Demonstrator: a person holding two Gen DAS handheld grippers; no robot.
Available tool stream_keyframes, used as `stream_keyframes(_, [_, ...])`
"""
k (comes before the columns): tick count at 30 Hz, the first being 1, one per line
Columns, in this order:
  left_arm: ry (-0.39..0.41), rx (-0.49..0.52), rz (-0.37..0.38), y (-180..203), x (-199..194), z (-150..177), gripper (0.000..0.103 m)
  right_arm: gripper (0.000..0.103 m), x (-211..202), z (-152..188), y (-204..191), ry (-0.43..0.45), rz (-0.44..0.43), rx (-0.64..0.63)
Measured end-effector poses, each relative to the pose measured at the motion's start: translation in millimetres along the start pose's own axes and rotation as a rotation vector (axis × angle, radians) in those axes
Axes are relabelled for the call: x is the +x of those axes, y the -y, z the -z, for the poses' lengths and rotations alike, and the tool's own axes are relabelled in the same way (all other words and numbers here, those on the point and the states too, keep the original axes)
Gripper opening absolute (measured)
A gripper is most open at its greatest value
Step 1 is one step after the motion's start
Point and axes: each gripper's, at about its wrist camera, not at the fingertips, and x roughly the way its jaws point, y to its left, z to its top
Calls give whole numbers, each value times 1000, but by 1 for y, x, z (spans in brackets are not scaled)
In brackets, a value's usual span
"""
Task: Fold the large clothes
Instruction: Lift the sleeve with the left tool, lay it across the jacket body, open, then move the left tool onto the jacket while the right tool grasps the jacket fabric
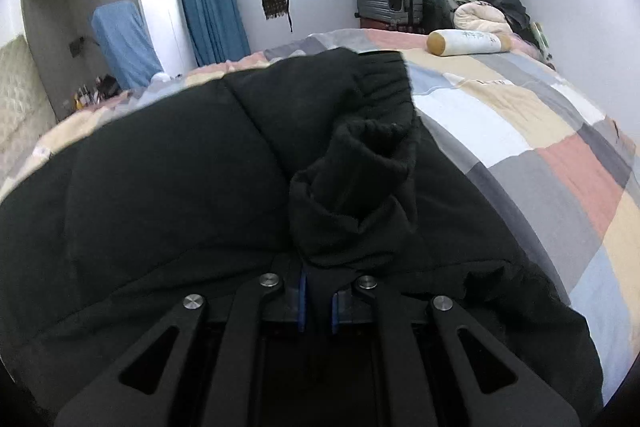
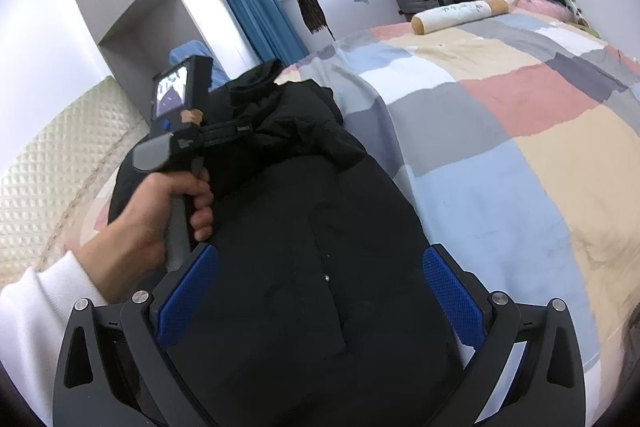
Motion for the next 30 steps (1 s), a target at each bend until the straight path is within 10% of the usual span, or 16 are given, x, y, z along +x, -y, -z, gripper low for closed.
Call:
stream_keyframes(5, [46, -10, 10, 0, -25, 2, 28, 103, 0, 1, -6, 9, 5, -24])
stream_keyframes(9, [106, -55, 11, -10, -57, 5, 82, 103, -1, 2, -15, 20, 0, -63])
stream_keyframes(30, [174, -268, -134, -153, -193, 69, 82, 103, -14, 9, -60, 22, -51, -184])
